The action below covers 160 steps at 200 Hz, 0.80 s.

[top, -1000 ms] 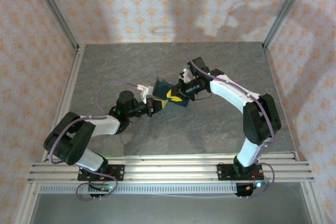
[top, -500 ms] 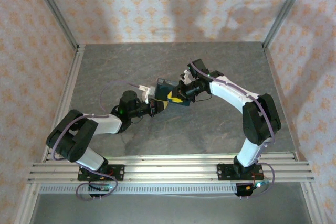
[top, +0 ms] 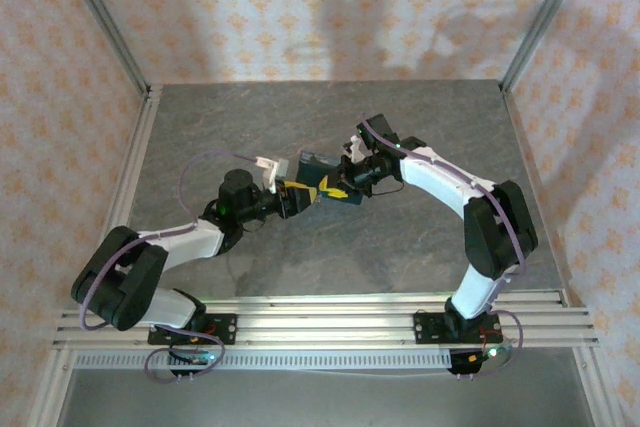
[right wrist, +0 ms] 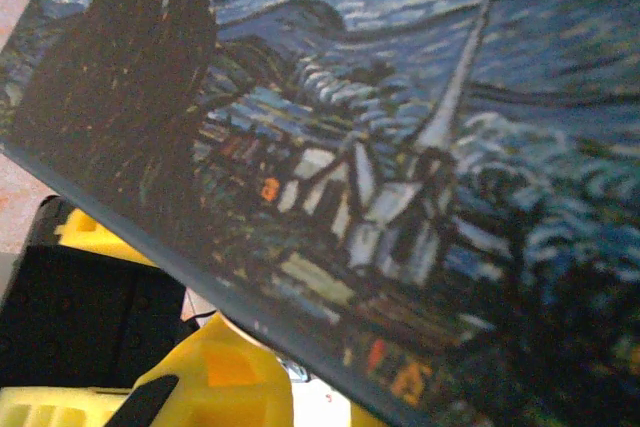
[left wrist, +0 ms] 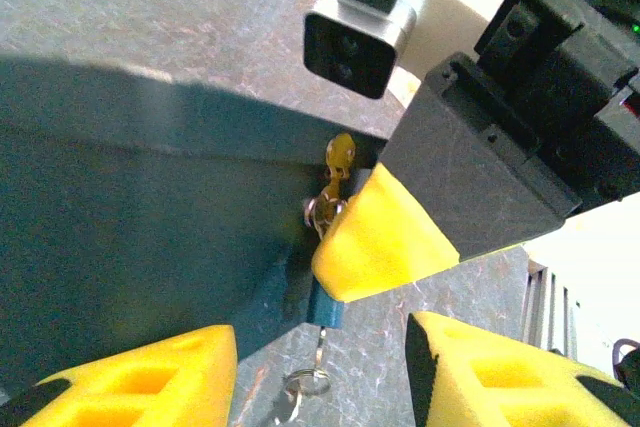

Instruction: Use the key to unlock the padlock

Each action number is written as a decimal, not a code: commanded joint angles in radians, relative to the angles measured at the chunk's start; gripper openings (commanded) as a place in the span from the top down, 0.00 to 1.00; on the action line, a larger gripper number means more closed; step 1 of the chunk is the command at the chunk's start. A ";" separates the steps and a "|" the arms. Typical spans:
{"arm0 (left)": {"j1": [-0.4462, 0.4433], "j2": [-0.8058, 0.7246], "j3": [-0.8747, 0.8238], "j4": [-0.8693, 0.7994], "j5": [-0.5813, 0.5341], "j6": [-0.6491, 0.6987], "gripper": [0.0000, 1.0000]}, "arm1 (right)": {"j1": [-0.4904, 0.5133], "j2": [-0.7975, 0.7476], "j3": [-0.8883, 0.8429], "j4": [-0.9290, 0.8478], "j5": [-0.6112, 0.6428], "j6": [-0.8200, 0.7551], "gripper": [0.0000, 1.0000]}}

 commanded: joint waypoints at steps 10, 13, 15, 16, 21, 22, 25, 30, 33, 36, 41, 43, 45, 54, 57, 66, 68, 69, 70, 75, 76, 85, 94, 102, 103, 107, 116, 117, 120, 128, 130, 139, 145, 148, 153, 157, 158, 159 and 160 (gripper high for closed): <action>0.024 -0.023 -0.006 -0.039 0.062 0.006 0.55 | 0.007 -0.048 -0.006 0.021 -0.019 0.014 1.00; 0.026 -0.020 -0.006 -0.037 0.069 0.002 0.55 | 0.006 -0.048 -0.006 0.021 -0.020 0.015 1.00; 0.026 -0.018 -0.006 -0.033 0.072 -0.002 0.56 | 0.006 -0.048 -0.007 0.021 -0.020 0.015 1.00; 0.026 -0.015 -0.006 -0.032 0.075 -0.004 0.56 | 0.006 -0.048 -0.006 0.021 -0.020 0.015 1.00; 0.028 -0.008 -0.005 -0.024 0.088 -0.013 0.57 | 0.006 -0.045 -0.004 0.020 -0.019 0.017 1.00; 0.028 -0.006 -0.005 -0.022 0.091 -0.015 0.57 | 0.006 -0.045 -0.004 0.020 -0.019 0.017 1.00; 0.028 0.000 -0.003 -0.017 0.097 -0.021 0.57 | 0.006 -0.044 -0.003 0.019 -0.021 0.017 1.00; 0.028 0.010 -0.002 -0.008 0.107 -0.029 0.58 | 0.006 -0.043 -0.004 0.019 -0.021 0.018 1.00; 0.028 0.016 0.000 -0.003 0.113 -0.033 0.58 | 0.006 -0.042 -0.004 0.019 -0.021 0.019 1.00; 0.028 0.020 0.001 0.004 0.118 -0.039 0.58 | 0.008 -0.041 -0.003 0.019 -0.022 0.020 1.00; 0.028 0.032 0.002 0.019 0.124 -0.048 0.59 | 0.006 -0.040 -0.004 0.019 -0.023 0.021 1.00; 0.028 0.035 0.002 0.025 0.125 -0.052 0.59 | 0.006 -0.039 -0.004 0.020 -0.022 0.022 1.00; 0.028 0.038 0.001 0.029 0.127 -0.055 0.60 | 0.007 -0.039 -0.003 0.021 -0.023 0.023 1.00; 0.027 0.051 -0.001 0.048 0.133 -0.064 0.60 | 0.007 -0.039 -0.001 0.021 -0.023 0.025 1.00; 0.026 0.054 -0.002 0.053 0.133 -0.065 0.61 | 0.006 -0.039 -0.001 0.021 -0.023 0.024 1.00; 0.024 0.058 -0.006 0.058 0.131 -0.067 0.61 | 0.006 -0.038 0.001 0.021 -0.023 0.025 1.00; 0.024 0.058 -0.006 0.058 0.129 -0.066 0.61 | 0.007 -0.038 0.001 0.021 -0.022 0.026 1.00; 0.023 0.058 -0.007 0.059 0.129 -0.066 0.61 | 0.007 -0.038 0.001 0.021 -0.022 0.026 1.00; 0.023 0.058 -0.007 0.059 0.128 -0.067 0.61 | 0.007 -0.038 0.001 0.021 -0.022 0.026 1.00; 0.023 0.058 -0.009 0.059 0.127 -0.064 0.61 | 0.006 -0.036 0.002 0.021 -0.022 0.027 1.00; 0.022 0.058 -0.009 0.060 0.127 -0.065 0.61 | 0.007 -0.036 0.003 0.021 -0.021 0.026 1.00; 0.019 0.058 -0.012 0.060 0.124 -0.062 0.61 | 0.007 -0.035 0.004 0.021 -0.021 0.027 1.00; 0.018 0.058 -0.015 0.062 0.123 -0.061 0.61 | 0.007 -0.031 0.006 0.022 -0.023 0.027 1.00; 0.018 0.058 -0.017 0.063 0.121 -0.061 0.61 | 0.008 -0.029 0.006 0.022 -0.022 0.028 1.00; 0.017 0.059 -0.018 0.063 0.121 -0.061 0.61 | 0.007 -0.029 0.006 0.022 -0.022 0.027 1.00; 0.016 0.058 -0.018 0.063 0.120 -0.061 0.61 | 0.007 -0.028 0.006 0.024 -0.023 0.028 1.00; 0.016 0.060 -0.020 0.062 0.118 -0.060 0.61 | 0.006 -0.025 0.006 0.027 -0.025 0.029 1.00; 0.016 0.060 -0.020 0.062 0.118 -0.061 0.61 | 0.006 -0.025 0.006 0.027 -0.026 0.030 1.00; 0.016 0.061 -0.020 0.063 0.117 -0.061 0.61 | 0.007 -0.024 0.006 0.028 -0.025 0.031 1.00; 0.014 0.062 -0.019 0.063 0.118 -0.062 0.61 | 0.006 -0.024 0.006 0.030 -0.024 0.030 1.00; 0.015 0.061 -0.020 0.063 0.117 -0.062 0.61 | 0.006 -0.024 0.006 0.030 -0.024 0.030 1.00; 0.014 0.058 -0.021 0.063 0.111 -0.062 0.61 | 0.006 -0.024 0.006 0.030 -0.022 0.030 1.00; 0.015 0.053 -0.024 0.061 0.105 -0.061 0.61 | 0.007 -0.024 0.006 0.030 -0.021 0.031 1.00; 0.015 0.051 -0.026 0.059 0.103 -0.060 0.61 | 0.007 -0.024 0.006 0.029 -0.021 0.030 1.00; 0.015 0.046 -0.027 0.055 0.099 -0.057 0.61 | 0.006 -0.024 0.006 0.030 -0.020 0.031 1.00; 0.015 0.043 -0.028 0.050 0.095 -0.056 0.61 | 0.006 -0.024 0.006 0.029 -0.019 0.031 1.00; 0.014 0.041 -0.028 0.049 0.095 -0.055 0.62 | 0.006 -0.024 0.006 0.030 -0.019 0.031 1.00; 0.014 0.040 -0.028 0.048 0.094 -0.055 0.62 | 0.006 -0.024 0.006 0.030 -0.018 0.032 1.00; 0.014 0.040 -0.029 0.048 0.093 -0.055 0.62 | 0.006 -0.024 0.006 0.029 -0.018 0.031 1.00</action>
